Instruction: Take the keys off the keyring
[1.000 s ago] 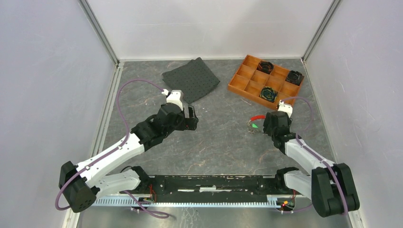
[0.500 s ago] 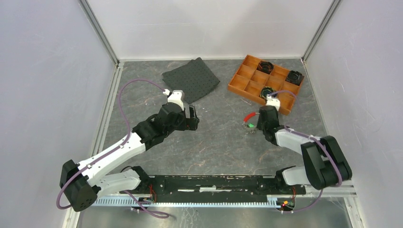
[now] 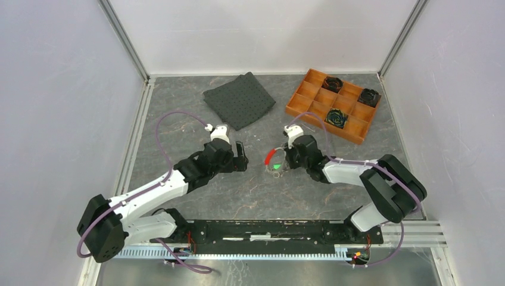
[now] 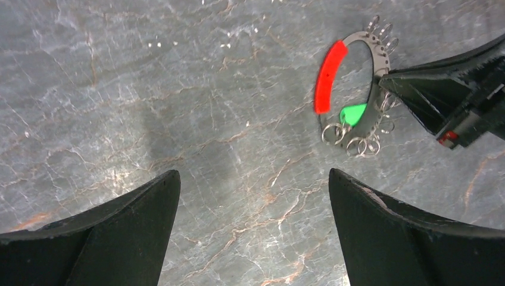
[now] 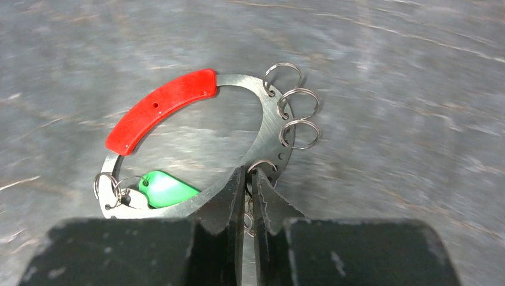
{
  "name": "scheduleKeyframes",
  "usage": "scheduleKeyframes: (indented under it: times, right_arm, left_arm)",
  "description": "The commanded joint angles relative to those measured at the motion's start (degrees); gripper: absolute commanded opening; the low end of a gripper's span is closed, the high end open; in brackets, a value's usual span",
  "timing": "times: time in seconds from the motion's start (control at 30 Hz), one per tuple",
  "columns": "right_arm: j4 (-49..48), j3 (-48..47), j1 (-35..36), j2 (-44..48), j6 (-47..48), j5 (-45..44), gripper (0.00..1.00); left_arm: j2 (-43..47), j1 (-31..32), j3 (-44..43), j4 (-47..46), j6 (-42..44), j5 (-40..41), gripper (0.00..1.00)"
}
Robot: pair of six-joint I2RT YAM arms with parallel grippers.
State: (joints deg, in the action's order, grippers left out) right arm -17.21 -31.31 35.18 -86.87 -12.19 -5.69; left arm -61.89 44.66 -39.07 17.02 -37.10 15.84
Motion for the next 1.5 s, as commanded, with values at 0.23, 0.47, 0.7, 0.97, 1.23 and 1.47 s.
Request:
scheduleKeyframes:
  times: [0.23, 0.47, 0.7, 0.97, 1.23, 1.47]
  right_arm:
    - [-5.10, -2.39, 7.50, 3.48, 5.28, 9.34, 0.00]
    - [-2.44, -2.88, 9.09, 5.44, 5.40, 6.94, 0.01]
    - [-4.25, -0.64, 10.17, 9.72, 5.89, 9.67, 0.01]
    - [-6.89, 1.60, 13.92, 12.91, 11.28, 11.13, 0.00]
    - [-4.20, 0.81, 16.94, 19.89, 16.33, 10.07, 0.01]
    - [0.34, -0.50, 19.42, 27.41, 20.52, 11.04, 0.01]
  left_arm:
    - [-3.74, -2.01, 8.30, -15.96, -4.95, -3.90, 0.99]
    - [-4.27, -2.30, 11.68, -23.35, -2.12, -5.30, 0.93]
    - [-4.50, -2.30, 14.47, -29.80, 1.37, -7.58, 0.89]
    - [-4.57, -2.39, 19.95, -46.33, 8.31, -10.72, 0.84]
    - [0.19, -2.65, 24.09, -52.51, 11.76, -13.03, 0.80]
    - [9.63, -2.74, 25.78, -53.12, 14.38, -15.48, 0.75]
